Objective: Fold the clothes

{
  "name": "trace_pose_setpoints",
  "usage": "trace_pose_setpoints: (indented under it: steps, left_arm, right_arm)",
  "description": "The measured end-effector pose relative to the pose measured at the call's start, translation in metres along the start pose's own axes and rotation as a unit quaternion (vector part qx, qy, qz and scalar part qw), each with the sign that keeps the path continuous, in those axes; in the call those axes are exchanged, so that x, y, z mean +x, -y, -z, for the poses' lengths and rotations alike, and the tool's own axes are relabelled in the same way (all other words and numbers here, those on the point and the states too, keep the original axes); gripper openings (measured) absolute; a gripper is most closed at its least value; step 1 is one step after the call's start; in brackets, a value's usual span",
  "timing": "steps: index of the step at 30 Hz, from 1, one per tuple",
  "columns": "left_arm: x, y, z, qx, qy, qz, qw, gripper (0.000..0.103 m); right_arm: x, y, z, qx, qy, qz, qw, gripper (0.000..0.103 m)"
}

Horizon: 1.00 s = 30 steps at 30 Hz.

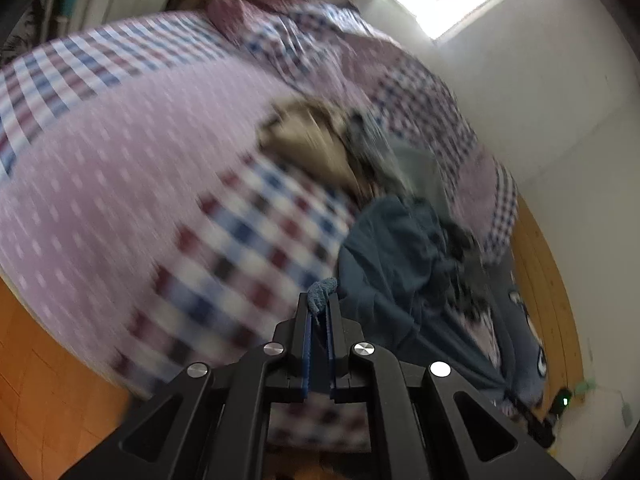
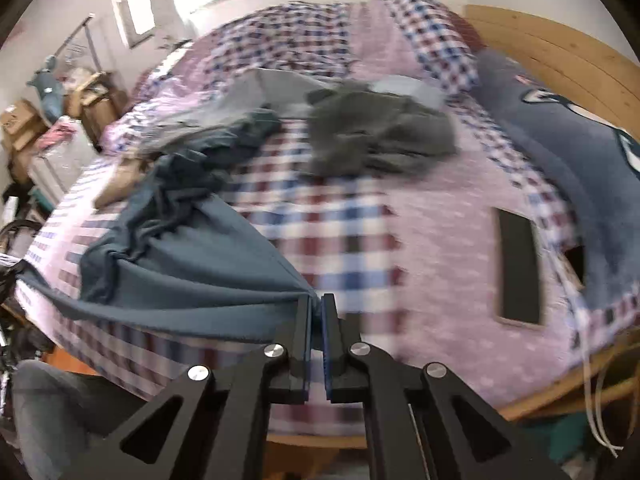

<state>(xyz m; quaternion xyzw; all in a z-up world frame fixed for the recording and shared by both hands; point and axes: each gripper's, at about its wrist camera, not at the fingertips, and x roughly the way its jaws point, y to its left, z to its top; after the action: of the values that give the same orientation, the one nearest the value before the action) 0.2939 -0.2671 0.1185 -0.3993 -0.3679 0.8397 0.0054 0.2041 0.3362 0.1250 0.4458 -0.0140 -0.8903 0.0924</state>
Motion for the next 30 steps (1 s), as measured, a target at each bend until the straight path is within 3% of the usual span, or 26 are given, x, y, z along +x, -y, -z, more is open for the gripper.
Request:
trace_pose_setpoints:
  steps: [5, 10, 16, 19, 21, 26, 30]
  left_arm:
    - [0.004, 0.008, 0.052, -0.010, -0.061, -0.006, 0.9980, 0.005]
    - [-0.002, -0.006, 0.085, -0.010, -0.098, -0.055, 0.9936, 0.005]
    - [-0.019, -0.025, 0.104, -0.042, -0.093, -0.077, 0.9918, 0.008]
    - [-0.029, -0.024, 0.108, -0.036, -0.083, -0.084, 0.9923, 0.015]
    - [-0.036, -0.022, 0.110, -0.033, -0.076, -0.089, 0.9926, 0.023]
    - [-0.058, -0.011, 0.104, -0.018, -0.032, -0.085, 0.9957, 0.057]
    - [-0.065, 0.017, 0.097, 0.031, 0.011, -0.075, 0.9966, 0.063]
  right_arm:
    - [-0.004, 0.019, 0.028, -0.018, -0.040, 0.000, 0.999, 0.003]
    - [0.007, 0.011, 0.044, -0.039, -0.065, 0.015, 0.997, 0.003]
    - [0.019, 0.013, 0.055, -0.042, -0.102, 0.026, 0.994, 0.005]
    - [0.015, 0.024, 0.058, -0.042, -0.115, 0.060, 0.991, 0.005]
    - [0.006, 0.037, 0.059, -0.030, -0.109, 0.074, 0.991, 0.005]
    - [-0.015, 0.048, 0.047, 0.008, -0.052, 0.067, 0.996, 0.006]
    - [-0.020, 0.029, 0.028, 0.028, 0.014, 0.020, 0.999, 0.008]
